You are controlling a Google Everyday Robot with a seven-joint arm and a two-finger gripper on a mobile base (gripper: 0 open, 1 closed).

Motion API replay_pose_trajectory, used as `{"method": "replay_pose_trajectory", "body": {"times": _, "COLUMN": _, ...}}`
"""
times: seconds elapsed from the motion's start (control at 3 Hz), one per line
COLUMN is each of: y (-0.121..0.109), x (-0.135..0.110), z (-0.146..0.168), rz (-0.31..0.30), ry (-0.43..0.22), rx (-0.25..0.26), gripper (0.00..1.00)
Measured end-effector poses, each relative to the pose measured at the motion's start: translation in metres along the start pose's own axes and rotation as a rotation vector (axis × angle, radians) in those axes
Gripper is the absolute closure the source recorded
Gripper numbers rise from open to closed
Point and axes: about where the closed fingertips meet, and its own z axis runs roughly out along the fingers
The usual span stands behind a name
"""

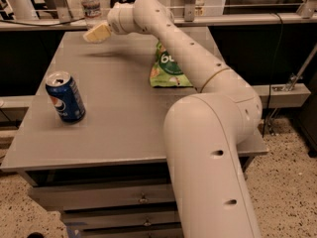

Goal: Pick water bottle

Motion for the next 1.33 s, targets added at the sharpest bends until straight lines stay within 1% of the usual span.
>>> {"method": "replay_pose_trajectory", "body": {"times": 0.33, "y": -0.007, "x": -0.008, "z": 0.011, "rz": 0.010, "ry": -0.031, "rx": 0.018, "gripper": 0.00}}
{"method": "replay_pose_trajectory", "body": {"times": 0.67, "y": -0.007, "x": -0.019, "z": 0.024, "rz": 0.022, "ry": -0.056, "rx": 0.015, "gripper": 0.00}}
{"method": "replay_pose_trajectory", "body": {"times": 1.0, "y": -0.005, "x": -0.025, "z": 0.033, "rz": 0.026, "ry": -0.065, "rx": 0.009, "gripper": 0.17}}
{"method": "replay_pose_trajectory", "body": {"times": 1.33, "y": -0.005, "x": -0.027, "z": 0.037, "rz": 0.028, "ry": -0.066, "rx": 0.008, "gripper": 0.42}}
